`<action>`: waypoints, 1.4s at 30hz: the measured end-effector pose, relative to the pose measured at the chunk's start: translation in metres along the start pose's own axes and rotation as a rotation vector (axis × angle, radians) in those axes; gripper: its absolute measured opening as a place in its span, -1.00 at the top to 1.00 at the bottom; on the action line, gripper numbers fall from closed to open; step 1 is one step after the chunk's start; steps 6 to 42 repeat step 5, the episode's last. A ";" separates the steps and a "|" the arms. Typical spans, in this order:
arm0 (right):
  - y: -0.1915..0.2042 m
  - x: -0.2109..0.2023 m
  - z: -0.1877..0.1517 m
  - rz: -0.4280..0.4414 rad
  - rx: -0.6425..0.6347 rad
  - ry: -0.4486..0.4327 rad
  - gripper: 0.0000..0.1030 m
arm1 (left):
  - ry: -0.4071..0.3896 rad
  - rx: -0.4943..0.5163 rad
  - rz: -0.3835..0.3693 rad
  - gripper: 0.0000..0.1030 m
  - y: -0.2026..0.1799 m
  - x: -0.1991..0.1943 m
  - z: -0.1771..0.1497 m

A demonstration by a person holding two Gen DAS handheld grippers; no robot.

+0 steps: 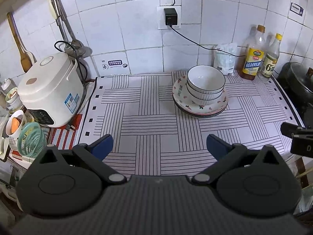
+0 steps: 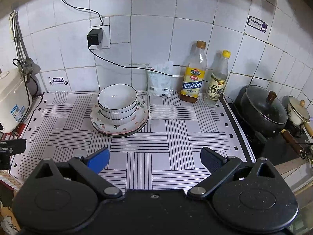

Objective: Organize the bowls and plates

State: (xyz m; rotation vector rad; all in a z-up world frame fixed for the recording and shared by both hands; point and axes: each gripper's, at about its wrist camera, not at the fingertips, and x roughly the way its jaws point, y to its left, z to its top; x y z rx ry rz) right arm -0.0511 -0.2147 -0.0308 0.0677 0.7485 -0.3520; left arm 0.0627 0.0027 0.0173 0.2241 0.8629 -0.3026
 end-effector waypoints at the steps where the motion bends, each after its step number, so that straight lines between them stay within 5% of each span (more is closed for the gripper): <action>1: -0.001 0.001 0.000 0.002 0.001 0.001 -0.96 | 0.001 0.000 0.001 -1.00 0.000 0.000 0.000; 42: 0.000 0.001 0.000 0.006 -0.007 0.005 -0.96 | 0.005 -0.003 -0.005 -1.00 0.002 0.001 0.000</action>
